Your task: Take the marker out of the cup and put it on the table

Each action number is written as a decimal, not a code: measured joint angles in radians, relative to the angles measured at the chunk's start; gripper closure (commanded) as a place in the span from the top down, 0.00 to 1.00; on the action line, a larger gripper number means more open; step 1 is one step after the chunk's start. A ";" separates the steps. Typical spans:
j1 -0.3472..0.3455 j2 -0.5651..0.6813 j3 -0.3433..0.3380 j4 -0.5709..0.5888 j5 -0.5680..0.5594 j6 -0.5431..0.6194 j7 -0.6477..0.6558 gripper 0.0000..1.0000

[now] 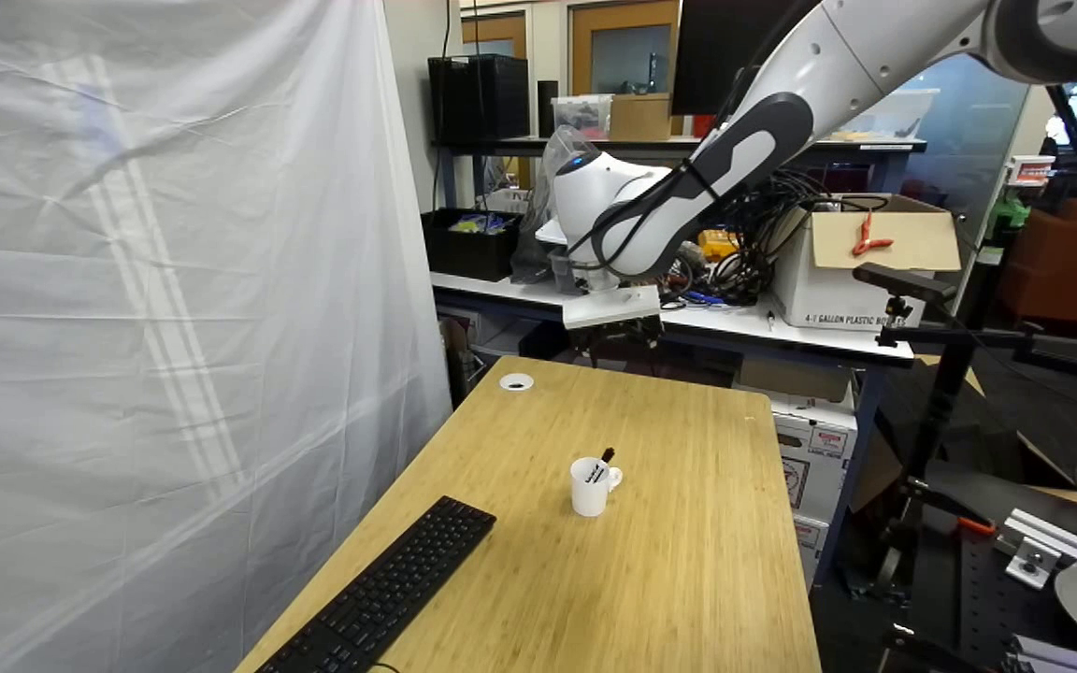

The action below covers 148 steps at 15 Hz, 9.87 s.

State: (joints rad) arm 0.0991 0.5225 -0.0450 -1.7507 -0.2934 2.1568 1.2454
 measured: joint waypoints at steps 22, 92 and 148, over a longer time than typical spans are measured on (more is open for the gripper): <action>0.029 0.238 -0.047 0.261 0.072 -0.150 -0.083 1.00; -0.058 0.287 0.102 0.201 -0.173 -0.286 -1.960 1.00; 0.096 0.877 0.020 1.017 -0.185 -0.620 -2.204 0.05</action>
State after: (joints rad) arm 0.1955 1.3992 -0.0254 -0.7333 -0.4780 1.5366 -0.9586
